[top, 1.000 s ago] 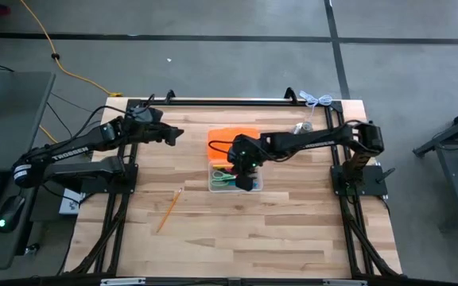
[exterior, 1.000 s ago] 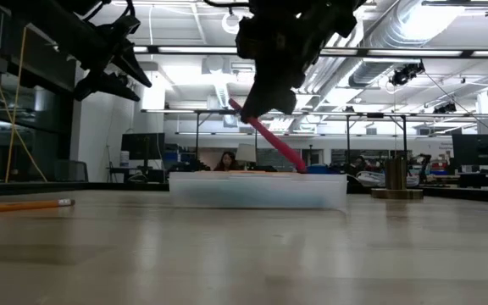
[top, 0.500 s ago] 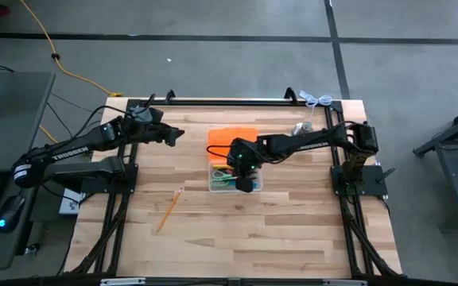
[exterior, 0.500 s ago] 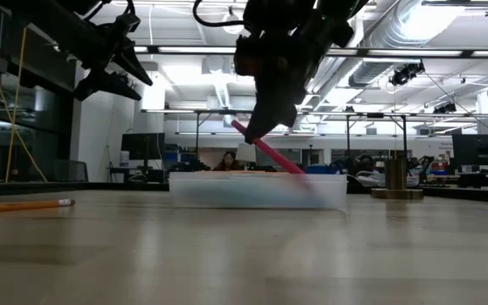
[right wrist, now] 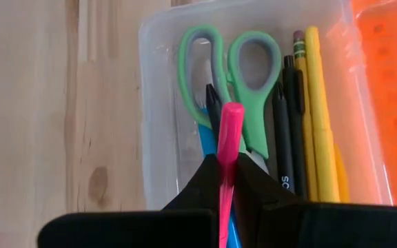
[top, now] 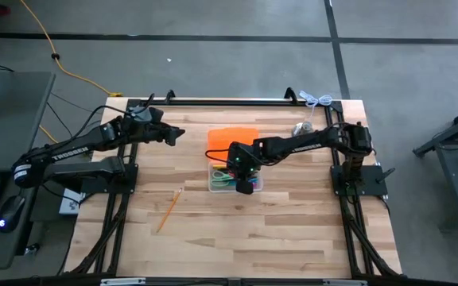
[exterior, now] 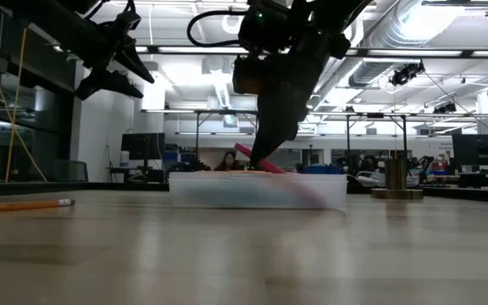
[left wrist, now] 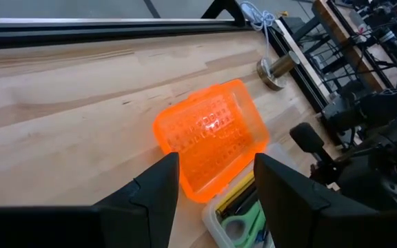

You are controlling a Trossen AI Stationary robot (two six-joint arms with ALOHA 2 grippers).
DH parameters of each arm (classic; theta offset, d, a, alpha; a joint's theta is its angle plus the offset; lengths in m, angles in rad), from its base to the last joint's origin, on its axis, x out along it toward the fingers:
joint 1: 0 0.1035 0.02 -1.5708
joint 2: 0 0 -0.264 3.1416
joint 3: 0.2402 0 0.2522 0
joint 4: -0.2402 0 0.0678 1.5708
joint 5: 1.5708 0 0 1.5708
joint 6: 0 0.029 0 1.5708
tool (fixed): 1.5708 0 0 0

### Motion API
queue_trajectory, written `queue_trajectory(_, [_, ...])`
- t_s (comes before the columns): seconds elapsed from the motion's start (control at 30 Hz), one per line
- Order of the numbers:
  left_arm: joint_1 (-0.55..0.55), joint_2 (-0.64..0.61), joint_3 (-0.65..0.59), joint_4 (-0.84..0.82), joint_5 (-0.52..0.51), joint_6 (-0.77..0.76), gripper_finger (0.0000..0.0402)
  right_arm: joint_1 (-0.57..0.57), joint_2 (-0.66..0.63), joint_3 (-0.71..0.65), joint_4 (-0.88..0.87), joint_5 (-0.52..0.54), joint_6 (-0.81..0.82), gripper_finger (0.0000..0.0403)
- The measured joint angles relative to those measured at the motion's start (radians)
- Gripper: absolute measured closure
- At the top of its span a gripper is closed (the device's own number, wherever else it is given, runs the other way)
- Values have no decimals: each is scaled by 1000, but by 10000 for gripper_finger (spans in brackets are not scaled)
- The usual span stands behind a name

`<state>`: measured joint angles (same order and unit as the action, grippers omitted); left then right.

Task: Pick & place school supplies into a supply box
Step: Put the pink pen into the orange supply box, then put the orange pencil into the orange supply box

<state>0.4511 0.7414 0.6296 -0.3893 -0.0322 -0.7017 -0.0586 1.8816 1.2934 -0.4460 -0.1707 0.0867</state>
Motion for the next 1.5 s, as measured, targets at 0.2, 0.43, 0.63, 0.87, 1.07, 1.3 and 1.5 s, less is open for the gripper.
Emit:
queue_trajectory(0.2, [0,0,0,0,1,1,186,0,0,0,2,-16,-17,397])
queue_trajectory(0.43, [0,0,0,-1,1,2,186,0,0,0,2,-26,-17,368])
queue_trajectory(0.63, [0,0,0,-2,2,2,186,0,0,0,2,-27,-18,356])
queue_trajectory(0.87, [0,0,0,-2,29,28,186,-6,-4,4,2,-31,-17,337])
queue_trajectory(1.07, [0,0,0,39,137,50,186,-18,-51,42,0,-67,-21,332])
queue_trajectory(1.3, [-10,0,0,49,312,50,186,-20,-170,51,-6,-44,-46,342])
queue_trajectory(1.5, [-100,0,0,47,256,62,186,-20,-296,51,-47,-38,-49,355])
